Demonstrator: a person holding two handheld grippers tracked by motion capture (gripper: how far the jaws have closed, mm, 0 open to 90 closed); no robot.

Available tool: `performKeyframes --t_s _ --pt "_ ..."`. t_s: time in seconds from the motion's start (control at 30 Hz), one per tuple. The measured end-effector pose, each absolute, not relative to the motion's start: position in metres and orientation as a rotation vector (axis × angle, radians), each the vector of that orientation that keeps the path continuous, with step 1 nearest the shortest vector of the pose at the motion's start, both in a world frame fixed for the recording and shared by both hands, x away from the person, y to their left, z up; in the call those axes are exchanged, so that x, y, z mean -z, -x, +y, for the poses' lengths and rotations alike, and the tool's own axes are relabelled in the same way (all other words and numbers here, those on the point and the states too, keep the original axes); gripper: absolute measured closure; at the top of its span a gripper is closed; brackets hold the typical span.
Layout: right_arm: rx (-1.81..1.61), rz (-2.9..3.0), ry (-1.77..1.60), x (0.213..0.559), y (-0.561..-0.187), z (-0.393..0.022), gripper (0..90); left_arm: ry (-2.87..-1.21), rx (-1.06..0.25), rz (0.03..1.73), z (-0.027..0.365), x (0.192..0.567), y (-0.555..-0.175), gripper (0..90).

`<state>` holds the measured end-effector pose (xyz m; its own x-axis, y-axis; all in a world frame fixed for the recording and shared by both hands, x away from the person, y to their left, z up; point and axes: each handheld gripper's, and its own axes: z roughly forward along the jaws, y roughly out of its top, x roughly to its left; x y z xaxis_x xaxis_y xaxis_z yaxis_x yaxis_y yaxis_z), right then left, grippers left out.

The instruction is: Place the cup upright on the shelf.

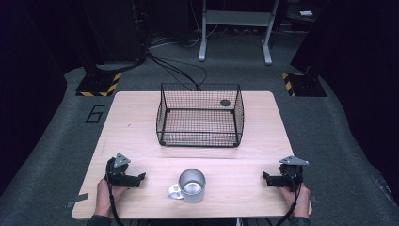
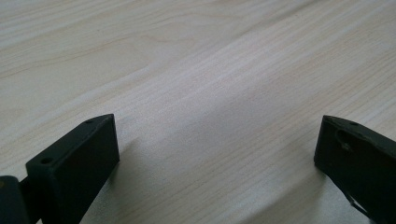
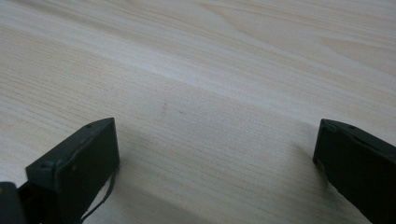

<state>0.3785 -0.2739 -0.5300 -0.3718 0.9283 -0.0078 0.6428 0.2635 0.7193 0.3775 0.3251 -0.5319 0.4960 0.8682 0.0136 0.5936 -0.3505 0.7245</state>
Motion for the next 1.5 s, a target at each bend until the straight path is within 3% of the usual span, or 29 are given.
performKeyframes --t_s 0.57,1.5 --pt "-0.884 2.108 -1.426 0.53 -0.378 -0.274 0.0 -2.05 -0.519 1.177 0.325 0.53 -0.375 0.0" --pt "-0.891 2.099 -1.431 0.53 -0.378 -0.273 0.0 -2.022 -0.438 0.955 0.289 0.464 -0.363 0.0"
